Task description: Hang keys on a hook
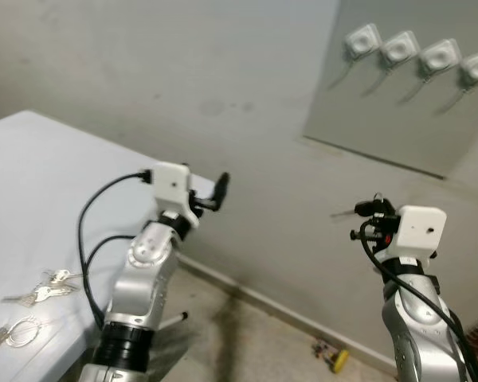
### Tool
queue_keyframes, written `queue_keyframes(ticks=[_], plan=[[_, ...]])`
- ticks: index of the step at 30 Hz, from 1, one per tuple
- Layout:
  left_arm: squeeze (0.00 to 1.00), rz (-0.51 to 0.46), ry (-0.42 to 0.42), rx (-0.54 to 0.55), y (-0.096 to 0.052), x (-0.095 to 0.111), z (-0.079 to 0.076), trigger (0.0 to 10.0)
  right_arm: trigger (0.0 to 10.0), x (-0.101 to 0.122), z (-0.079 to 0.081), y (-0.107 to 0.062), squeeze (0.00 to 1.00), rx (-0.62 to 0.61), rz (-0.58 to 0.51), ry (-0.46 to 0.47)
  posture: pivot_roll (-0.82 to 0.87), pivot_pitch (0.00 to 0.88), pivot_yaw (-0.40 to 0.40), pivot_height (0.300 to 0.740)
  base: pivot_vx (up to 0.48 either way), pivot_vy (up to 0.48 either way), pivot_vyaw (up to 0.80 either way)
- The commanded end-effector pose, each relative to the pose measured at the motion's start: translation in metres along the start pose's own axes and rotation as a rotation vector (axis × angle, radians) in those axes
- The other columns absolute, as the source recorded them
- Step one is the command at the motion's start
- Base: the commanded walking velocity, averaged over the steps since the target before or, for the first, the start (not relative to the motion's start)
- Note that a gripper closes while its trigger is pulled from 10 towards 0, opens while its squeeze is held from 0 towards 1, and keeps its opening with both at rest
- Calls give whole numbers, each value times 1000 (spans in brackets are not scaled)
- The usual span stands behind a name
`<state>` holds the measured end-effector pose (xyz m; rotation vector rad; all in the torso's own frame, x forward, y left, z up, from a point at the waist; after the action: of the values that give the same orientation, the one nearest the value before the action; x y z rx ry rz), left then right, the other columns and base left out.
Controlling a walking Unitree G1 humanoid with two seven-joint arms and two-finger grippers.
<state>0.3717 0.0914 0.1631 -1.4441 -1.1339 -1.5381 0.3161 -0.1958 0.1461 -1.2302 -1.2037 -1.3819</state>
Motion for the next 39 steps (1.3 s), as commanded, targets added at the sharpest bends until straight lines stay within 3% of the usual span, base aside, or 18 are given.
queue_keyframes(ticks=[1,17,39], plan=[[0,2,10,17,-1,2,7,10000,10000,4,4,1,0,-1,-8,-20,-40,0,-16,740,0,0,0],[0,30,-53,45,-2,0,14,10000,10000,4,8,-3,0,52,4,-35,-40,0,-23,740,65,0,0],[0,18,-70,68,2,6,19,10000,10000,7,12,2,0,72,-6,-22,-22,0,-38,740,418,0,0]])
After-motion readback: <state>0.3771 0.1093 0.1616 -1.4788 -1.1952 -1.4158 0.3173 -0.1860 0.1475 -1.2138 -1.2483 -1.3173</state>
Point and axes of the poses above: a point about 5 cm out from each wrist's last joint towards the gripper, its own y axis pointing out of the wrist towards the gripper, its own x axis along the axis of the wrist's last joint, z = x × y, the point moved 5 cm from there along y, pointing out of the wrist towards the gripper, and after that the axes turned 3 degrees about y, right-handed, at the moved point
